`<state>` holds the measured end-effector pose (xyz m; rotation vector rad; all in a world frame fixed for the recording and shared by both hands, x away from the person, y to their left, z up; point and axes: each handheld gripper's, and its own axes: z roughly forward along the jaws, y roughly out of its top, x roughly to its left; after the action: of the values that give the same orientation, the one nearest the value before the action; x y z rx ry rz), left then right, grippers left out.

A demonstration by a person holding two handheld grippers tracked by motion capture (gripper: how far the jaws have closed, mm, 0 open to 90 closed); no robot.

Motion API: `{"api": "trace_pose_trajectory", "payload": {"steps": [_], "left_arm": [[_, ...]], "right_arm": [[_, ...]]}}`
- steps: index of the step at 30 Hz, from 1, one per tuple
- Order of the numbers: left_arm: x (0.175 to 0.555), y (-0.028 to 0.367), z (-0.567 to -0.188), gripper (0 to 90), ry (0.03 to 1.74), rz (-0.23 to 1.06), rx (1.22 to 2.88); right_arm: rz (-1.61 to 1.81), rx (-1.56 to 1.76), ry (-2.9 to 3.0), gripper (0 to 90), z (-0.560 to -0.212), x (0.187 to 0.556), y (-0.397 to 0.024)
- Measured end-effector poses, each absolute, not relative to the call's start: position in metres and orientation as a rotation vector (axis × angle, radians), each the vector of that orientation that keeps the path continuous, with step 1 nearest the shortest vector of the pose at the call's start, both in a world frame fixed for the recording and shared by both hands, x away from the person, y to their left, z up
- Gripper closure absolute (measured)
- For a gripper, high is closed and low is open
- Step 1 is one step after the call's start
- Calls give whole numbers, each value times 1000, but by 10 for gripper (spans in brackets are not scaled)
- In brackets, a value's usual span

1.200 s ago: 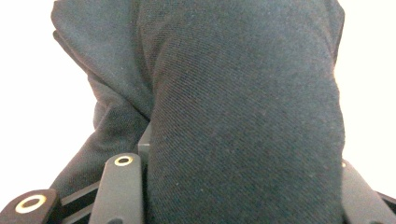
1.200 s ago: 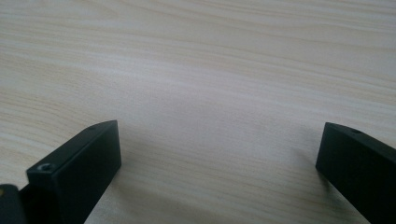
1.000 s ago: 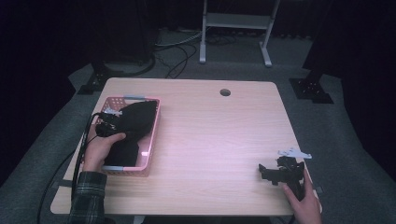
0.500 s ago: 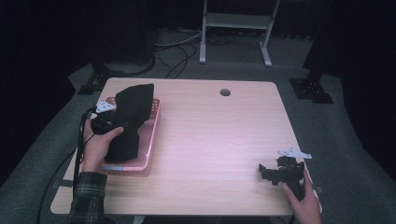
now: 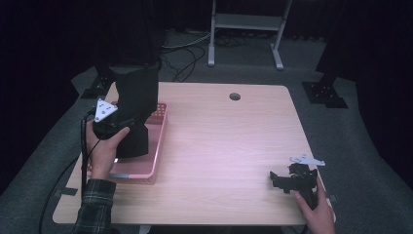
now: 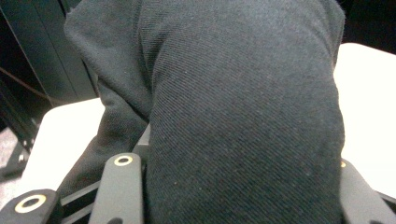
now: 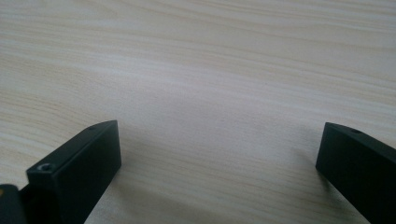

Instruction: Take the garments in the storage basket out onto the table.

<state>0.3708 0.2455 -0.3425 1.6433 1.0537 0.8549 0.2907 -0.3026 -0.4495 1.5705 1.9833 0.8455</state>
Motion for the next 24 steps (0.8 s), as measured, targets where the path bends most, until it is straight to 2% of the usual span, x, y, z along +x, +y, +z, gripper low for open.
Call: {"api": "trace_pose_trajectory", "payload": {"steps": [10, 24], "left_arm": [[358, 239, -331, 482, 979, 996, 1490], [349, 239, -318, 484, 988, 995, 1454]], "right_arm": [[846, 1571, 1983, 0, -449, 291, -303], [846, 1570, 1984, 0, -450, 291, -303]]}}
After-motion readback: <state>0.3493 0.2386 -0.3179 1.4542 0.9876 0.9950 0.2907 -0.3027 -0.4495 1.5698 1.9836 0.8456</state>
